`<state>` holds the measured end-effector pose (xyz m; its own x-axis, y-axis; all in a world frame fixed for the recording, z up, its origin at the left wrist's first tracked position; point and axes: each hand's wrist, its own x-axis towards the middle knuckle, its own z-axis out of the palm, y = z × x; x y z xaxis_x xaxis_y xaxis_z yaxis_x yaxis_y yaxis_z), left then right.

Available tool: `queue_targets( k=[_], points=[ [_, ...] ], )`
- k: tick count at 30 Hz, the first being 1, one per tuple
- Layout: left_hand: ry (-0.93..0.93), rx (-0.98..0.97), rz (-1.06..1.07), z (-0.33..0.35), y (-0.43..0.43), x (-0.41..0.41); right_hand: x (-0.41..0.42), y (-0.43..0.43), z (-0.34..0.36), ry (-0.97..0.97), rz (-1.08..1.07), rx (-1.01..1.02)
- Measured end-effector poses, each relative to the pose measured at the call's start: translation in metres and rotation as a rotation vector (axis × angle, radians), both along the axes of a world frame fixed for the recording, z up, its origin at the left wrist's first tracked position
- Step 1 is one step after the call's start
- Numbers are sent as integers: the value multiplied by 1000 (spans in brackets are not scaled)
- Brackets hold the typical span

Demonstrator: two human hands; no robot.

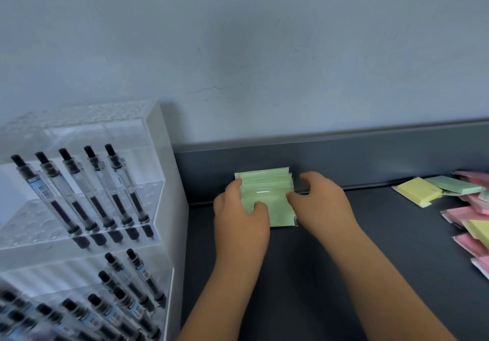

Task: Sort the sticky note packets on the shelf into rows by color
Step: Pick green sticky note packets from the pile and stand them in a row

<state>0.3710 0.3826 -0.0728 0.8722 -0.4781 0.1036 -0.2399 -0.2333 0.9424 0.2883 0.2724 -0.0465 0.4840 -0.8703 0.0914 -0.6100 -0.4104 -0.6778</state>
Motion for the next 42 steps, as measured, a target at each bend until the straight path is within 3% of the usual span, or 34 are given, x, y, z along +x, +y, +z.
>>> queue_targets(
  k=[10, 15, 19, 28, 37, 42],
  points=[
    [-395, 237, 3, 16, 8, -6, -20, 15, 21, 112, 94, -121],
    [-668, 585, -32, 24, 23, -17, -43, 35, 24, 115, 133, -190],
    [-639, 696, -48, 26, 24, -26, -63, 38, 17, 159, 104, -235],
    [-563, 623, -109, 23, 0, -105, -160, 0, 14, 118, 102, -206],
    [-449, 571, -140, 23, -70, -226, -298, -75, 10, 134, 62, -185],
    [-452, 526, -171, 25, -106, -263, -333, -107, 15, 105, 13, -170]
  ],
)
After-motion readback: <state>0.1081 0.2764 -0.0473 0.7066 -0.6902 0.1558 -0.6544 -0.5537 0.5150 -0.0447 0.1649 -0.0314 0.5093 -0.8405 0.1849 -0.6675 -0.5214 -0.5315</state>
